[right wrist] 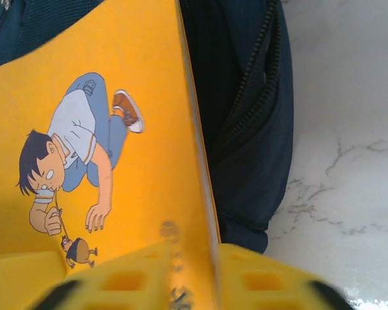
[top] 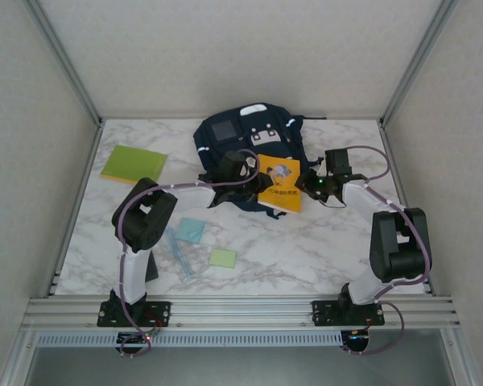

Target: Pack books, pencil case, and school supplies into a backpack

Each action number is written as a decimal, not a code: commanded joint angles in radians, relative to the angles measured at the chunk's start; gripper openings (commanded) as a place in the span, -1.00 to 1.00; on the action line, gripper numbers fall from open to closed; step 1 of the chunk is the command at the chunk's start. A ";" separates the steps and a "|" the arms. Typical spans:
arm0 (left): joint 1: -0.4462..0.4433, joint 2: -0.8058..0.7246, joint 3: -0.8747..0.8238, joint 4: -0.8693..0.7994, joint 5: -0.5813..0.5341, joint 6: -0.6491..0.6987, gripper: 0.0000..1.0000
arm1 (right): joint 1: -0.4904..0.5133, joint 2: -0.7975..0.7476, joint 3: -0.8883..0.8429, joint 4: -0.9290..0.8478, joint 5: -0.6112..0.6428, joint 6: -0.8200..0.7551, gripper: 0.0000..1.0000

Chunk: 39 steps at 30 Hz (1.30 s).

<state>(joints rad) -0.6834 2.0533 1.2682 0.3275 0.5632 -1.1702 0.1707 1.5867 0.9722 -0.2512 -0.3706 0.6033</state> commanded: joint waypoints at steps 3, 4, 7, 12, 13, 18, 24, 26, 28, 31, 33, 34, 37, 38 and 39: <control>0.040 -0.081 0.058 -0.043 -0.106 0.036 -1.00 | 0.013 -0.154 0.034 -0.137 0.067 0.113 0.97; 0.048 -0.091 0.069 -0.044 -0.143 0.030 -1.00 | 0.012 -0.183 0.019 -0.125 0.054 0.159 0.98; 0.059 -0.109 0.088 0.004 -0.236 -0.003 -1.00 | 0.017 -0.243 -0.055 -0.008 -0.024 0.324 0.98; 0.059 -0.109 0.089 0.139 -0.356 -0.096 -1.00 | 0.098 -0.278 -0.172 0.281 -0.041 0.564 0.98; 0.058 -0.109 0.082 0.166 -0.369 -0.116 -1.00 | 0.120 -0.272 -0.183 0.336 -0.027 0.596 0.98; 0.041 -0.128 0.024 0.260 -0.403 -0.189 -1.00 | 0.187 -0.181 -0.201 0.579 0.008 0.720 0.98; 0.022 -0.161 -0.056 0.324 -0.422 -0.262 -1.00 | 0.244 -0.085 -0.200 0.793 0.077 0.797 0.85; 0.017 -0.166 -0.071 0.334 -0.424 -0.283 -1.00 | 0.248 -0.080 -0.189 0.799 0.096 0.788 0.50; 0.012 -0.164 -0.084 0.366 -0.422 -0.303 -1.00 | 0.248 -0.076 -0.184 0.816 0.111 0.789 -0.04; 0.009 -0.157 -0.076 0.371 -0.395 -0.312 -1.00 | 0.247 -0.083 -0.185 0.821 0.126 0.774 -0.76; 0.009 -0.154 -0.078 0.368 -0.377 -0.315 -1.00 | 0.242 -0.103 -0.183 0.795 0.134 0.752 -1.00; 0.011 -0.154 -0.078 0.363 -0.361 -0.308 -0.91 | 0.236 -0.116 -0.185 0.779 0.139 0.740 -1.00; 0.021 -0.163 -0.078 0.265 -0.306 -0.216 0.15 | 0.198 -0.187 -0.182 0.674 0.160 0.661 -1.00; 0.026 -0.171 -0.070 0.193 -0.294 -0.137 0.39 | 0.180 -0.219 -0.174 0.615 0.169 0.614 -1.00; 0.032 -0.179 -0.047 0.092 -0.285 -0.046 0.48 | 0.160 -0.251 -0.160 0.541 0.179 0.560 -1.00</control>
<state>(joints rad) -0.6594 1.9335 1.1847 0.5579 0.2100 -1.3838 0.3786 1.4330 0.7811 0.3752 -0.2535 1.2995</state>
